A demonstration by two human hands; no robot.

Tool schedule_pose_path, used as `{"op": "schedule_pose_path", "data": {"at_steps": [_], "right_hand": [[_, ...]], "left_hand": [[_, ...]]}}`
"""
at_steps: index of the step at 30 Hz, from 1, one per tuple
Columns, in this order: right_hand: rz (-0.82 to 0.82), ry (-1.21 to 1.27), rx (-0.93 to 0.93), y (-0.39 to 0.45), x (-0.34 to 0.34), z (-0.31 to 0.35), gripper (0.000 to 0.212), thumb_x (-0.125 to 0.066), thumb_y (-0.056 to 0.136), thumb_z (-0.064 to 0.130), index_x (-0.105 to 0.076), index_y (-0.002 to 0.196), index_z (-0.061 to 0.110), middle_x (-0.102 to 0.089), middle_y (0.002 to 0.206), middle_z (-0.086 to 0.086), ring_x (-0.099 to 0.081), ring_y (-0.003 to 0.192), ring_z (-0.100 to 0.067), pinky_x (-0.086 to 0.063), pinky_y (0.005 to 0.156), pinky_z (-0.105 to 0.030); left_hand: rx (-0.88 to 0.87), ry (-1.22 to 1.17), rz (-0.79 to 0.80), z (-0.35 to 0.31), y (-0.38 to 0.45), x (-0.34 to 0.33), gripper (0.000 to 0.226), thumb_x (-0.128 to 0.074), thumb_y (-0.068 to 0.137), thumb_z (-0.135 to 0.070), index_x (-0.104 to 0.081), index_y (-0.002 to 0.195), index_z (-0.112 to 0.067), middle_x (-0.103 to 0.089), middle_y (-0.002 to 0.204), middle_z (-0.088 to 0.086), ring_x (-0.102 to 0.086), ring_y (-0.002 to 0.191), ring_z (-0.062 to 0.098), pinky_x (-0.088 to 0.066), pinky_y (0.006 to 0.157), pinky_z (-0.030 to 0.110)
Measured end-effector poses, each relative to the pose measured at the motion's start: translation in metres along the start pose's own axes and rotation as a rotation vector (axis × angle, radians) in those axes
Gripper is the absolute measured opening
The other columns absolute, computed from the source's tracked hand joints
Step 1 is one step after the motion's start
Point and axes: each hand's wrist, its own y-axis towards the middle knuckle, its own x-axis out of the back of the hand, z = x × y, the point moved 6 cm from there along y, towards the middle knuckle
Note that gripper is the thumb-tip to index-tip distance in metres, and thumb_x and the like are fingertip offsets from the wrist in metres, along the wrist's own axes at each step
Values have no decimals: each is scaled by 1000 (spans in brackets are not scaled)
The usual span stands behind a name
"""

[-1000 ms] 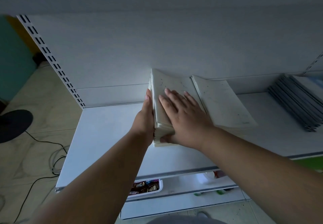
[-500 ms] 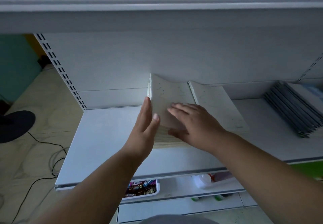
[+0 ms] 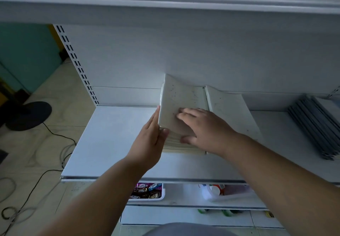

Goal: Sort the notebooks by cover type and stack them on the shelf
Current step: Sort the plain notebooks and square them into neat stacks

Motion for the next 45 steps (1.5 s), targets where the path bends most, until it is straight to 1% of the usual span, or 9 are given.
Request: {"op": "schedule_pose_path", "data": {"at_steps": [6, 9, 11, 14, 17, 19, 26, 33, 45], "right_hand": [[-15, -47, -10, -9, 1, -9, 66, -63, 87, 57, -49, 140, 21, -44, 151, 0, -41, 136, -20, -35, 111, -34], [-42, -47, 1, -14, -2, -13, 65, -57, 88, 60, -54, 137, 17, -49, 148, -6, -44, 136, -25, -37, 112, -38], [-79, -29, -18, -18, -1, -14, 69, -44, 87, 66, -60, 131, 15, -54, 143, -9, -48, 135, -28, -38, 111, -40], [-215, 126, -194, -22, 8, -41, 65, -41, 89, 61, -66, 124, 12, -58, 139, -10, -49, 134, -27, -39, 112, -43], [-342, 249, -485, -30, 21, -106, 52, -55, 95, 46, -60, 132, 9, -55, 142, -12, -48, 134, -26, -38, 110, -37], [-265, 241, -633, -39, 18, -141, 59, -57, 94, 48, -51, 142, 12, -45, 150, -12, -40, 139, -25, -33, 112, -35], [-111, 97, -260, 0, 1, -83, 59, -53, 97, 45, -48, 143, 8, -36, 157, -6, -29, 146, -22, -25, 118, -31], [-78, 144, -326, -7, -11, -91, 70, -44, 99, 51, -34, 151, 4, -15, 165, -9, -17, 150, -21, -16, 119, -28], [-65, 193, -316, 2, -19, -92, 68, -39, 101, 50, -31, 154, 8, -19, 164, -5, -15, 151, -19, -12, 121, -30]], "left_hand": [[-5, 9, -35, 5, -1, 2, 61, -30, 101, -44, -25, 157, -21, -29, 161, -9, -20, 146, -6, -18, 117, 12], [119, -211, -100, 5, 12, 13, 69, -35, 94, -58, -30, 155, -26, -34, 158, -11, -26, 144, -7, -21, 118, 19], [242, -395, -101, -1, 38, 16, 61, -48, 98, -49, -34, 154, -32, -37, 156, -13, -34, 141, -4, -30, 113, 21], [351, -453, -39, -12, 82, 13, 58, -57, 101, -25, -34, 154, -27, -41, 148, -14, -51, 123, 0, -46, 87, 10], [446, -285, 17, -15, 107, 9, 61, -60, 99, -27, -33, 153, -28, -47, 143, -7, -54, 124, 17, -47, 101, 31], [506, -241, 29, -13, 106, 2, 40, -58, 99, -22, -47, 136, -32, -64, 121, 0, -65, 98, 23, -55, 87, 37], [541, -166, -22, -11, 101, 0, 19, -52, 99, -14, -52, 115, -24, -61, 94, 5, -62, 81, 22, -49, 62, 26], [553, -185, -65, -12, 96, 0, 28, -51, 99, -10, -53, 116, -32, -59, 86, -4, -58, 73, 14, -44, 58, 23], [618, -303, -33, -12, 92, 0, 38, -47, 102, -14, -52, 133, -36, -62, 104, 9, -63, 86, 25, -53, 64, 31]]}}
